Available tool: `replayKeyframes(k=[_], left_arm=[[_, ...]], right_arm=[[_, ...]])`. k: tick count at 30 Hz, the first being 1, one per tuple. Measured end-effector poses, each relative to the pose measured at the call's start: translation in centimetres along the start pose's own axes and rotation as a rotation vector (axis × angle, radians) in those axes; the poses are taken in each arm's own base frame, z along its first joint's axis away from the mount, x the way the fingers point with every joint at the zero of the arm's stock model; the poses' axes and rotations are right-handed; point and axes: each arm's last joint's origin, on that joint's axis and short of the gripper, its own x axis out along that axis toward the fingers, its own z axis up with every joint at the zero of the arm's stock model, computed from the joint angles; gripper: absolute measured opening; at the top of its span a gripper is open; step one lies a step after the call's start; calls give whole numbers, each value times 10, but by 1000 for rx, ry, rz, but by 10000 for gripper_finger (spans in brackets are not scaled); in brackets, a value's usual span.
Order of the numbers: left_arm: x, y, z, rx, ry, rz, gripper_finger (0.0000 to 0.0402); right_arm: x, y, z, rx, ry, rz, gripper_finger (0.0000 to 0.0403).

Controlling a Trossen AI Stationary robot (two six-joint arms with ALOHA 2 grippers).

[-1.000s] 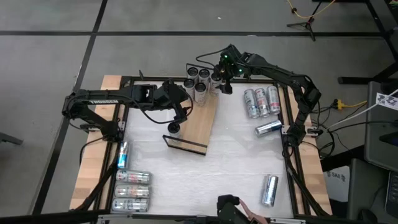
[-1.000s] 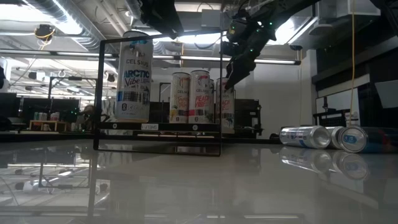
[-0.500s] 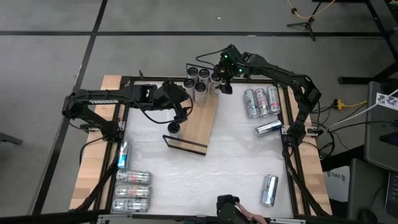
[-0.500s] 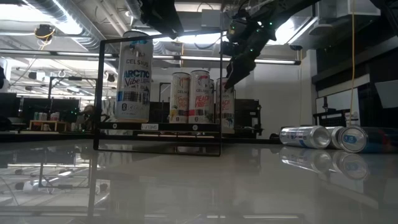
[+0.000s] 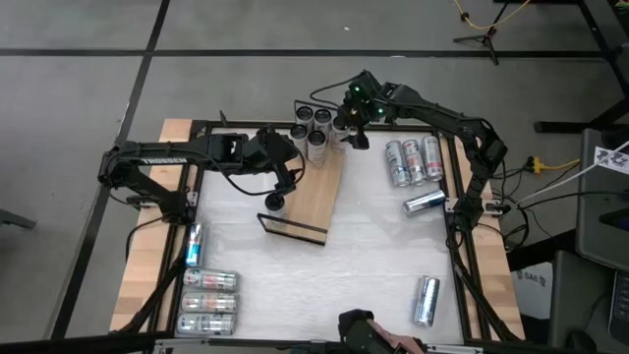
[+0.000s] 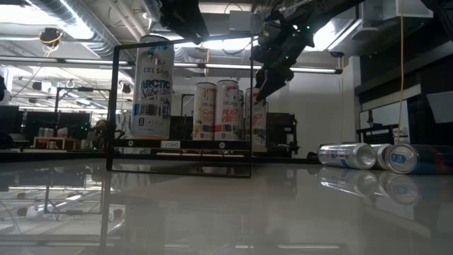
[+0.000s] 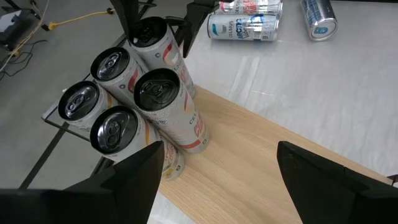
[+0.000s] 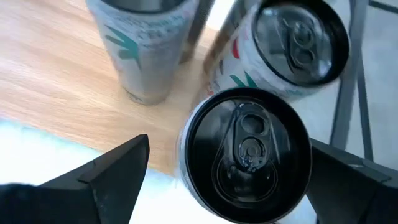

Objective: Place canned beverage on shelf
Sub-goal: Put the bottom right pink soda can on the shelf aligned with the other pink soda can

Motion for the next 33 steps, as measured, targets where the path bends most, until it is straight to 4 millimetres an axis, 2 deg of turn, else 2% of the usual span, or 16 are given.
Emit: replayKeyframes(k=[20, 27, 33], left_arm=[[0, 0, 0, 0, 0, 0, 306], [0, 0, 0, 0, 0, 0, 306], [0, 0, 0, 0, 0, 0, 306]], right_arm=[[-3, 0, 1, -38, 13, -20, 374], [-24, -4, 13, -34, 11, -31, 374], [-55, -6, 25, -21, 113, -67, 374]])
